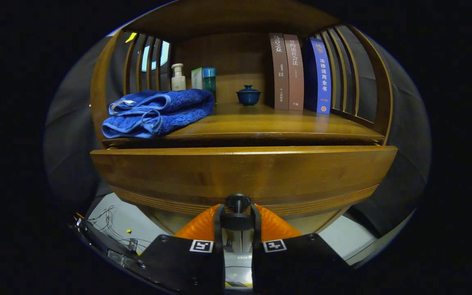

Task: Pull open the drawer, take out the items inside it, and place them on the countertop above the cabinet.

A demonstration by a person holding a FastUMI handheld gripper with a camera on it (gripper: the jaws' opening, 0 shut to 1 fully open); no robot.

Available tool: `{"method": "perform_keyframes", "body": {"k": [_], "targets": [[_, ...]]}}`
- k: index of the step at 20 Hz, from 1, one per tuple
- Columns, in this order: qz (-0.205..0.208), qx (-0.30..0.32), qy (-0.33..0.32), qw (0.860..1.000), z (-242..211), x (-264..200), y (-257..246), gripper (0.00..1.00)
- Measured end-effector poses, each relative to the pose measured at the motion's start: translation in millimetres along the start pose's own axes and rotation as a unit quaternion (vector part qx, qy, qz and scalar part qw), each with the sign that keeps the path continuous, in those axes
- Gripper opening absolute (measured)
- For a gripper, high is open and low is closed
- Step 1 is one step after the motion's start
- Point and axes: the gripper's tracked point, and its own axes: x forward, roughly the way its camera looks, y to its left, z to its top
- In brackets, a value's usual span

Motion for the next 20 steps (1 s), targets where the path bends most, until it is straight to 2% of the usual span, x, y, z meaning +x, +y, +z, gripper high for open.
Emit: {"method": "perform_keyframes", "body": {"k": [12,20], "targets": [[0.004,0.012,0.032,0.999,-48.5,-102.4,0.1,0.30],[0.003,0.020,0.056,0.998,-69.8,-133.3,-0.2,0.29]]}}
